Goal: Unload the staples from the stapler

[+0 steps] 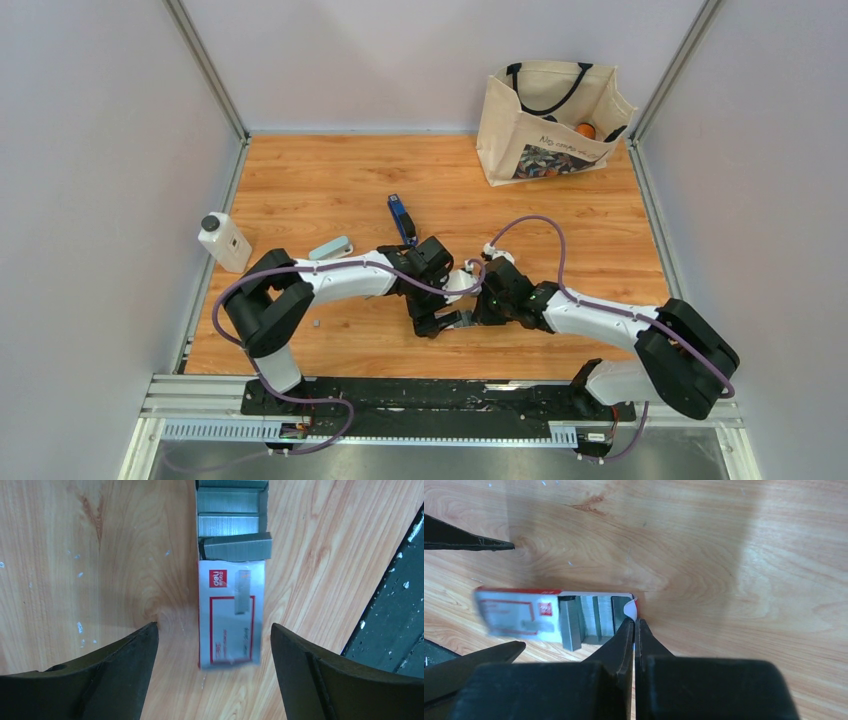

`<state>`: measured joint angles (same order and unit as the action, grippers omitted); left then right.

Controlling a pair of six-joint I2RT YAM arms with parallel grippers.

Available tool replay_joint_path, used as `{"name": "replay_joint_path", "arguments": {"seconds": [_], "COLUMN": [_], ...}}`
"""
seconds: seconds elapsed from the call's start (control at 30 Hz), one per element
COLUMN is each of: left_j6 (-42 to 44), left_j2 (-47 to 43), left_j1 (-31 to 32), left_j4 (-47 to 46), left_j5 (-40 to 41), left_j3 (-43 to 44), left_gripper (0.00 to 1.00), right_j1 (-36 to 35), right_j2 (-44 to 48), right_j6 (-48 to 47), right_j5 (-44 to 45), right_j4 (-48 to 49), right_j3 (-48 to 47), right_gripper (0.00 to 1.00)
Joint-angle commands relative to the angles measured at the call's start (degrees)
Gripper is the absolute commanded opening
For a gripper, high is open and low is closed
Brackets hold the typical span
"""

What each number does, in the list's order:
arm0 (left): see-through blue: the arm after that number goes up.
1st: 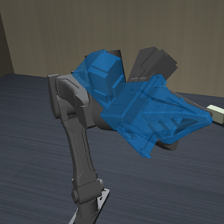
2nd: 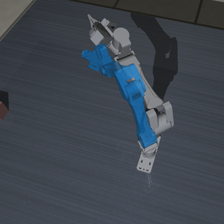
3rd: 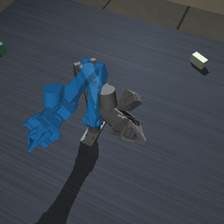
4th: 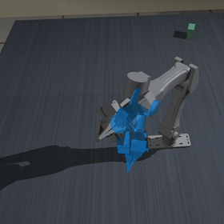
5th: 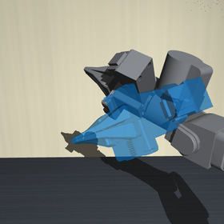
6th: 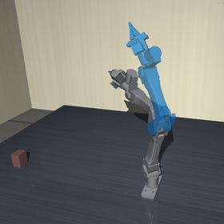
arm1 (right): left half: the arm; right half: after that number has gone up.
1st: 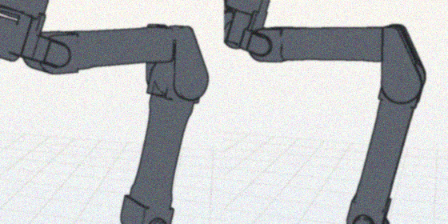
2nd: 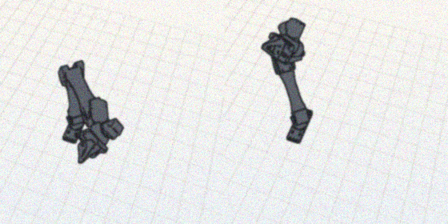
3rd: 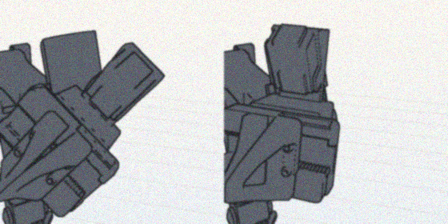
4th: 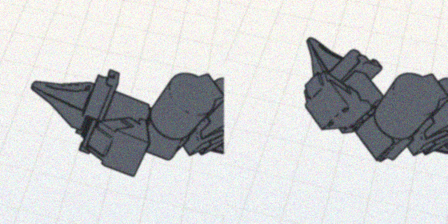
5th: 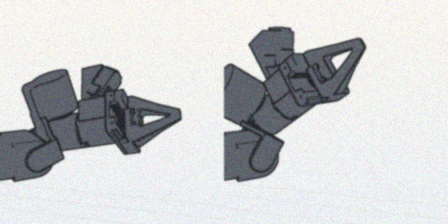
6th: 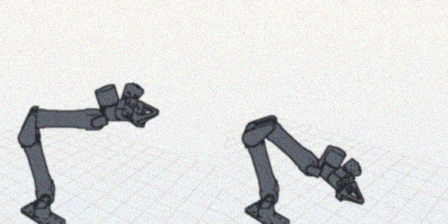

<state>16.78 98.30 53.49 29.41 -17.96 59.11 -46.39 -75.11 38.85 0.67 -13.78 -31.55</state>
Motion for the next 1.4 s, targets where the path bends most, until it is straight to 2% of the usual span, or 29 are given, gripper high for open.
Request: {"name": "replay_joint_path", "arguments": {"seconds": [0.0,0.13,0.27,0.5,0.67,0.77,0.9,0.97,1.0,1.13,1.27,1.37], "left_j6": [-1.0,-0.2,0.9,1.8,1.9,1.8,1.4,1.2,1.1,1.4,1.1,0.3], "left_j2": [1.8,2.5,1.5,0.0,-0.8,-1.8,-3.0,-3.8,-4.3,-5.6,-6.6,-7.2], "left_j1": [0.6,0.7,0.6,0.6,0.6,0.7,0.3,-0.6,-1.1,-3.6,-5.4,-7.7], "left_j4": [-1.2,-0.1,-0.1,0.0,0.6,1.0,2.5,3.4,3.9,5.9,6.3,7.0], "left_j5": [-0.5,-0.3,1.3,2.4,2.8,3.0,2.4,1.0,0.7,-0.3,-1.6,-3.5], "left_j3": [2.3,2.1,0.8,-0.9,-0.4,-0.3,0.6,1.3,1.7,3.4,3.7,4.1], "left_gripper": [0.88,0.74,0.70,0.71,0.80,0.83,0.84,0.84,0.84,0.83,0.82,0.81], "right_j1": [-0.4,-0.4,-0.4,-0.4,-0.4,-0.4,-0.4,-0.4,-0.4,-0.4,-0.5,-2.0], "right_j2": [1.0,0.9,1.2,3.2,4.2,4.7,5.0,5.2,5.3,7.4,9.6,8.7], "right_j6": [0.2,0.3,0.3,-0.4,-1.3,-1.8,-2.4,-2.9,-3.1,-3.3,-1.9,-1.5], "right_j5": [0.3,0.3,0.3,0.3,0.3,0.3,0.3,0.3,0.3,1.0,0.3,-1.7], "right_j4": [1.7,1.7,1.7,1.3,-0.5,-1.1,-1.4,-1.9,-2.4,-3.4,-1.6,-0.3], "right_j3": [0.6,0.6,0.7,0.2,-1.0,-1.1,-1.8,-2.5,-2.8,-3.4,-2.6,-2.5], "right_gripper": [0.00,0.00,0.00,0.01,0.04,0.11,0.31,0.45,0.45,0.43,0.34,0.34]}}
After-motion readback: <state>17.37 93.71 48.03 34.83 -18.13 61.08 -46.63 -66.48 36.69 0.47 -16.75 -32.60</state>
